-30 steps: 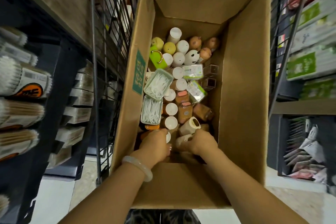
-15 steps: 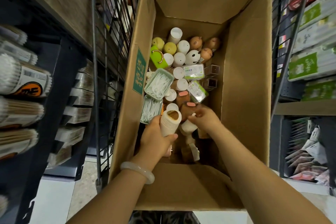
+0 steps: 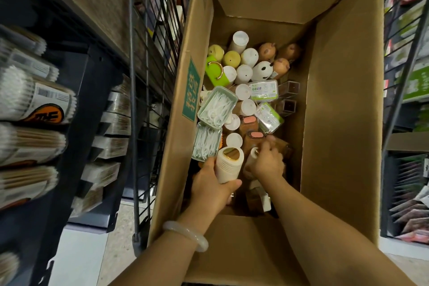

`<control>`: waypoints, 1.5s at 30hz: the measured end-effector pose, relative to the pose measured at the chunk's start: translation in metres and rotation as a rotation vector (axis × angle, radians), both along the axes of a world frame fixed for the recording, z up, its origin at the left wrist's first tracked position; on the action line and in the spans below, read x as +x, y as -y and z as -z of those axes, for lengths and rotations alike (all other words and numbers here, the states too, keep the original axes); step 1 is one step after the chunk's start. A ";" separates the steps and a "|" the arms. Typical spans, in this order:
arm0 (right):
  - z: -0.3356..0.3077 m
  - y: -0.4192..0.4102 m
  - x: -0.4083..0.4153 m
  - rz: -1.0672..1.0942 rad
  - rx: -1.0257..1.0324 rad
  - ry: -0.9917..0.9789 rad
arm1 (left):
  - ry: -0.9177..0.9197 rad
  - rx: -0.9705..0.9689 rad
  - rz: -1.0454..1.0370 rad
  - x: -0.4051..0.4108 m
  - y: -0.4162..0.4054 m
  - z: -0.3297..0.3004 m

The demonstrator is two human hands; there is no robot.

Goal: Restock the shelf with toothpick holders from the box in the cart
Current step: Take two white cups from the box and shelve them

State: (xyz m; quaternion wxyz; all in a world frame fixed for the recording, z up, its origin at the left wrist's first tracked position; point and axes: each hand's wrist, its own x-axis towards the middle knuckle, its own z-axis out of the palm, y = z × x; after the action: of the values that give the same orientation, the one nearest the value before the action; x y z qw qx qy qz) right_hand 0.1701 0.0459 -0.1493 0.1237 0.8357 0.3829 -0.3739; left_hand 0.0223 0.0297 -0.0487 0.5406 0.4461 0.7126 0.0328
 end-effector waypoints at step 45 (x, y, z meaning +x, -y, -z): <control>-0.442 0.259 -0.149 -0.424 1.037 -1.073 | 0.444 0.927 -0.410 -0.174 0.298 -0.316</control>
State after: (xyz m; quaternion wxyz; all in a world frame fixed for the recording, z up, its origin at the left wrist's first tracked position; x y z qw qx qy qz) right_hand 0.0211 -0.2133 0.2922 -0.4169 0.4004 0.6681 -0.4686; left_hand -0.1521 -0.2684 0.2677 0.4074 0.4717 0.5648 0.5409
